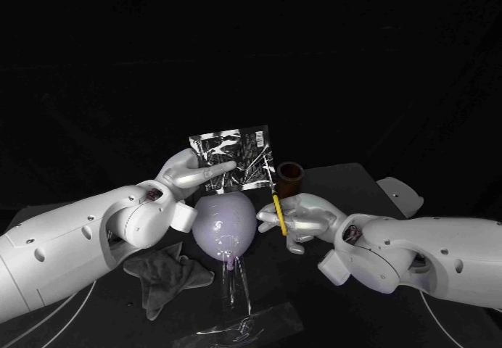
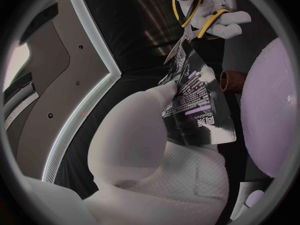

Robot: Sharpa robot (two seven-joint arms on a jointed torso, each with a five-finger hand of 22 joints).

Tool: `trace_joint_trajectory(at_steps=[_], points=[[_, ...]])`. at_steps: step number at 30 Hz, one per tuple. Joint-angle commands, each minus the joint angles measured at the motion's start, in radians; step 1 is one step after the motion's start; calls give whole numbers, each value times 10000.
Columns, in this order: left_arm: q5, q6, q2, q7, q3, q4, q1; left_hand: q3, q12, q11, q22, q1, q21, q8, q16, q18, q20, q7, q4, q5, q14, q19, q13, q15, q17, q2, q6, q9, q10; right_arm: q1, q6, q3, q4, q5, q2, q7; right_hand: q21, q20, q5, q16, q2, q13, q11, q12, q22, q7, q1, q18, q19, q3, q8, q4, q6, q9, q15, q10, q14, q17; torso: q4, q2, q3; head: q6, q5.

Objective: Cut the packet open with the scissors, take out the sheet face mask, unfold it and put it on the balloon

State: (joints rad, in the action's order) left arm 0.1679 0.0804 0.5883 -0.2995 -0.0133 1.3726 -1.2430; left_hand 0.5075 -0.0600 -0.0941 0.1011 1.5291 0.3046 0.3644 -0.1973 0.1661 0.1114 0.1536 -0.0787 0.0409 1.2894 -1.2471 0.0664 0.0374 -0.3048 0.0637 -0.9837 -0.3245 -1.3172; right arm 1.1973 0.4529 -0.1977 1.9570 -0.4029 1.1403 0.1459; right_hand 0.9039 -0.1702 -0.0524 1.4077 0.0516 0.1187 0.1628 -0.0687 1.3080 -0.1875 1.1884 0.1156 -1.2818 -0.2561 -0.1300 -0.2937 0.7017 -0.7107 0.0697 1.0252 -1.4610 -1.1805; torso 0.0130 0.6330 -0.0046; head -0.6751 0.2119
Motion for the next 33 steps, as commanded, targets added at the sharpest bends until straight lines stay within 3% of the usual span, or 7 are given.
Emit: trace_joint_trajectory(at_steps=[1,23,26,27,33], points=[[222,-280,7,-314,10,41,-8,44,-55,77,-10,-38,49,41,9,138,-11,46,24,69,-17,-54,17,-66,-20,-94,29,-958,-181,33,-114,17,-3,58,10,155,-18,-3,37,-20,-13,-26,-18,-58,496,-498,-57,122,60,90,-89,21,5,11,35,2,14,-3,0,10,-4,9,25],[277,-368,61,-549,8,157,-5,35,-55,77,-11,-49,48,50,9,136,-9,45,23,69,-17,-53,18,-64,-27,-92,29,-974,-183,129,141,59,-140,316,-160,375,36,16,40,2,-180,-92,-64,-143,489,-450,4,119,27,127,-206,56,122,22,1,149,-1,-20,-3,4,-2,27,80],[277,-342,60,-563,8,163,-4,35,-55,77,-11,-49,48,50,9,136,-9,45,23,69,-17,-53,18,-64,-27,-92,29,-974,-183,129,249,64,-157,407,-190,449,402,68,38,101,-341,-73,-178,-367,593,-324,172,64,-156,90,-389,113,390,5,-89,578,-89,-202,0,1,-4,41,80],[271,-334,59,-569,8,165,-4,35,-55,77,-11,-49,48,50,9,136,-9,45,23,69,-17,-53,18,-64,-27,-92,29,-974,-183,130,295,65,-165,441,-205,475,869,153,41,222,-483,6,-353,-613,739,-183,303,-11,-387,36,-577,145,710,-20,-197,1084,-198,-440,0,0,-5,47,86],[248,-296,52,-609,8,171,-4,35,-55,77,-11,-49,48,50,9,136,-9,45,23,69,-17,-53,18,-64,-27,-92,29,-974,-183,130,386,69,-208,522,-280,531,1880,567,44,495,-928,355,-808,-1059,1081,288,747,-191,-882,-414,-1020,215,1608,-29,-636,2363,-464,-1015,0,3,-3,65,86]])
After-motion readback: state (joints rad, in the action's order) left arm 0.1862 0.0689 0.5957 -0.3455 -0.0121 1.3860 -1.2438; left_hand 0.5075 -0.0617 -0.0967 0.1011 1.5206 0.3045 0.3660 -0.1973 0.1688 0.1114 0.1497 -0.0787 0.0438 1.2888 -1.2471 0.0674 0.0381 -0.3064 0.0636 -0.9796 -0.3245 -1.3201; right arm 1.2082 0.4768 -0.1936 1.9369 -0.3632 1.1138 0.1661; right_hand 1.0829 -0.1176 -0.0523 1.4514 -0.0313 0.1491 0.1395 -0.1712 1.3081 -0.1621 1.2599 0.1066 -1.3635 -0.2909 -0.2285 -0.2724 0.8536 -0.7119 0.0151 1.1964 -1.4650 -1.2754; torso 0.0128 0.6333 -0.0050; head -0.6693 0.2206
